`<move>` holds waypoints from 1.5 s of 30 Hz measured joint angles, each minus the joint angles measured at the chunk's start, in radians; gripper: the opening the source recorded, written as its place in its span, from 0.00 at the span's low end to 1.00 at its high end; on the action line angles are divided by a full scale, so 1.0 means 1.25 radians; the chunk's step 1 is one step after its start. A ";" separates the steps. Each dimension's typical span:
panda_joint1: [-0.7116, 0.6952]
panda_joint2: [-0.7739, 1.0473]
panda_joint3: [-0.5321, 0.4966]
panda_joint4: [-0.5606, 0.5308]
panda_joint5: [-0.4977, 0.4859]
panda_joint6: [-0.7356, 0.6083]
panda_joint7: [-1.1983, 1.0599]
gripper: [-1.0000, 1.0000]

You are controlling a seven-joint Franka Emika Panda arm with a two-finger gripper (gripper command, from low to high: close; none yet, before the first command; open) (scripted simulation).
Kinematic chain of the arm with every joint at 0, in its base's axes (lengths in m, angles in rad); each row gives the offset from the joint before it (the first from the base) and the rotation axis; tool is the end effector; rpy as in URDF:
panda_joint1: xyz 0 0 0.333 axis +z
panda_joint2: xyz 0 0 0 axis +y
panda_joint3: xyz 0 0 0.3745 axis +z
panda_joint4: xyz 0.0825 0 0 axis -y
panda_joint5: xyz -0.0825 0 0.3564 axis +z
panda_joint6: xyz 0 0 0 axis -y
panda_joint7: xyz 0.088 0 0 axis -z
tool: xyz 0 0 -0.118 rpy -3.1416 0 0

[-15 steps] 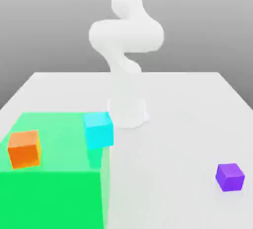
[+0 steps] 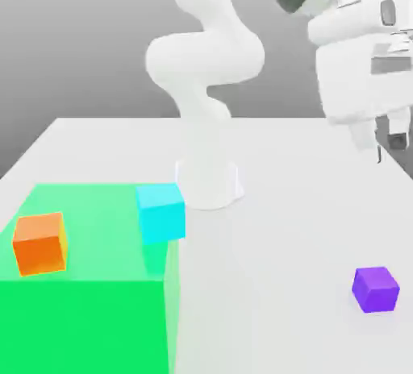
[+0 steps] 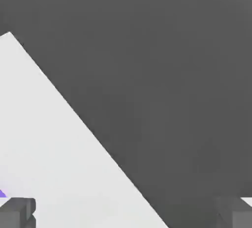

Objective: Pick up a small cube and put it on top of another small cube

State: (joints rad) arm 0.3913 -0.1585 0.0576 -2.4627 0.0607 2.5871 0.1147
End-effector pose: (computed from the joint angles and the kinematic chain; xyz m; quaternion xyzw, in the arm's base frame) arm 0.4143 0.1995 0.4497 -0.9797 -0.1419 -0.1312 0.0535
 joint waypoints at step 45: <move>-0.239 -0.109 -0.178 0.121 -0.088 -0.454 0.039 0.00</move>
State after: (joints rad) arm 0.0928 -0.2944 -0.1650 -2.3112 -0.0499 2.0197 0.1634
